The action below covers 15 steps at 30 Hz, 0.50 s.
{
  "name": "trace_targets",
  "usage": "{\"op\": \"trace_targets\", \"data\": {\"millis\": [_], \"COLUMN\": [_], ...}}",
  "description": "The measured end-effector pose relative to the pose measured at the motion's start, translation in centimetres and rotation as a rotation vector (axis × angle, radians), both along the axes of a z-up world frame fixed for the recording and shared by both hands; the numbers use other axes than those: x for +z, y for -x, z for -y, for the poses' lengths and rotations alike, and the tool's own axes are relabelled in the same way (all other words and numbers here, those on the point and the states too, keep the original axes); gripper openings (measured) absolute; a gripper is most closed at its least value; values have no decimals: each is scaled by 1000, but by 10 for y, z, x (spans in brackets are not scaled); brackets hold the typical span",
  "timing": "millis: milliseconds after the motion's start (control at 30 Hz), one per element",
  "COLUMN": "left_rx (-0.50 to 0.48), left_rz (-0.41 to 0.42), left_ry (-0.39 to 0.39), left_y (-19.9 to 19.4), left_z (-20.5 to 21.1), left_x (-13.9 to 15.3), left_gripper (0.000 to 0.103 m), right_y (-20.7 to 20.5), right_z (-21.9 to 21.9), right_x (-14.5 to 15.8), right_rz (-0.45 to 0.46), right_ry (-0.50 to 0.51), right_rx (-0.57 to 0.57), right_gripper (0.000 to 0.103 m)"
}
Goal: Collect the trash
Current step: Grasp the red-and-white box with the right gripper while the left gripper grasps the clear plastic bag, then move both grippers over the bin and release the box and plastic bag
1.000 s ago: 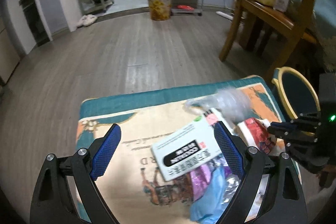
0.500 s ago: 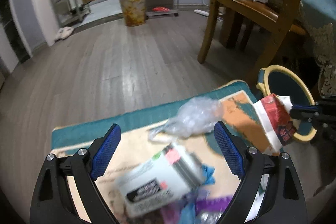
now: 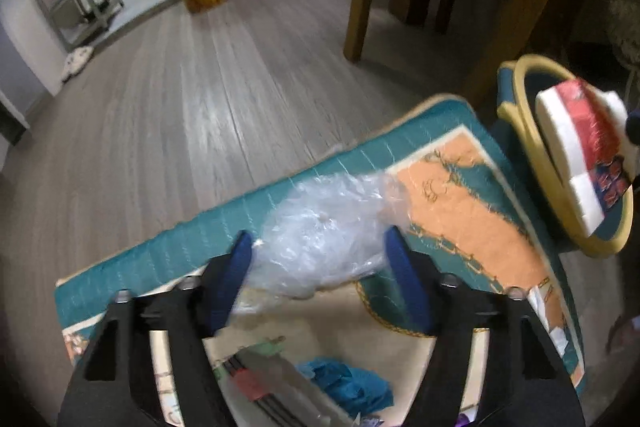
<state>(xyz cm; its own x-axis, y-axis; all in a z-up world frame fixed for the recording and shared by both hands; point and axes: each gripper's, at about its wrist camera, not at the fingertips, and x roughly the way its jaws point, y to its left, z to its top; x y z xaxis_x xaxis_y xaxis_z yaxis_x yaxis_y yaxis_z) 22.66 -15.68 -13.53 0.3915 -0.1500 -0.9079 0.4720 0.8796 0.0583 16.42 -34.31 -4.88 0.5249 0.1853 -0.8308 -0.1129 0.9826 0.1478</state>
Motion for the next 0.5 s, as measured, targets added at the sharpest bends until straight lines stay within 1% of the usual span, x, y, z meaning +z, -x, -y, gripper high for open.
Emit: {"op": "trace_targets", "data": {"millis": [33, 67, 100, 200, 267, 333, 500], "left_rx": [2, 1, 0, 2, 5, 7, -3], "left_rz": [-5, -2, -4, 0, 11, 45, 132], "left_ry": [-15, -35, -37, -42, -22, -12, 52], "left_y": [-1, -1, -1, -3, -1, 3, 15], "left_z": [1, 2, 2, 4, 2, 0, 3], "left_x": [-3, -5, -5, -2, 3, 11, 46], "left_gripper": [58, 51, 43, 30, 27, 27, 27], "right_y": [0, 3, 2, 2, 2, 4, 5], "right_z": [2, 2, 4, 8, 13, 18, 36], "right_x": [0, 1, 1, 3, 4, 6, 17], "right_rz": [-2, -2, -2, 3, 4, 7, 37], "right_ry": [-6, -10, -14, -20, -27, -29, -46], "right_rx": [-4, -6, -8, -20, -30, -42, -98], "right_gripper": [2, 2, 2, 2, 2, 2, 2]}}
